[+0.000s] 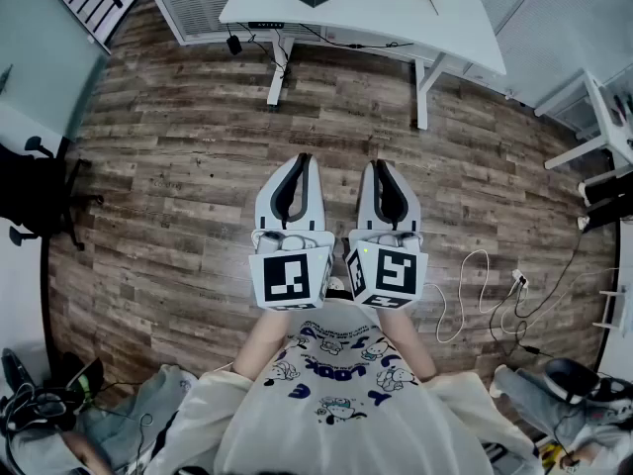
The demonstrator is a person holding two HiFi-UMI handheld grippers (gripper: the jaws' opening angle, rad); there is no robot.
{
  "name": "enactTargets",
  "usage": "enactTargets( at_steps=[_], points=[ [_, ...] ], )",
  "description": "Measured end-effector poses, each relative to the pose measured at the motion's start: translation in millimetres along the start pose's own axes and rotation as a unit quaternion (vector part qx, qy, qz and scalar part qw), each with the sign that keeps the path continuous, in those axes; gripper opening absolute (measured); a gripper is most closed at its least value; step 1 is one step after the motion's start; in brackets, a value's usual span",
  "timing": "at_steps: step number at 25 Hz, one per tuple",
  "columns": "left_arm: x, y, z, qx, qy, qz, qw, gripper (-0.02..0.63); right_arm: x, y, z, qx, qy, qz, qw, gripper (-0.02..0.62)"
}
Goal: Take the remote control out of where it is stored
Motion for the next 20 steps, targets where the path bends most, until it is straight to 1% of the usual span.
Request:
enactTargets(
  at_steps=[5,12,20],
  points=[
    [-7,9,0,-0.008,-0.001,0.005,1.0,0.026,-1,10,-1,-0.003,0.001,0.0,1.0,0.052],
    [-16,24,0,-0.01,-0.002,0.002,0.9999,0.026,-4,26,-2,-0.005,0.007,0.001,1.0,0.053],
    [-37,52,-1,-0.014,-0.003,-0.001,0.9999,0.026,-5,62,-3,-0.005,0.014,-0.007,1.0,0.053]
  ],
)
Point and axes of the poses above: the fingertips, and each gripper's own axes: y forward along the fingers, x to its right, z out of its top, the point moved 6 cm from there along -y, backward along the fingers, and after that the axes turned 11 degrees about -y, right-handed, at the moved point
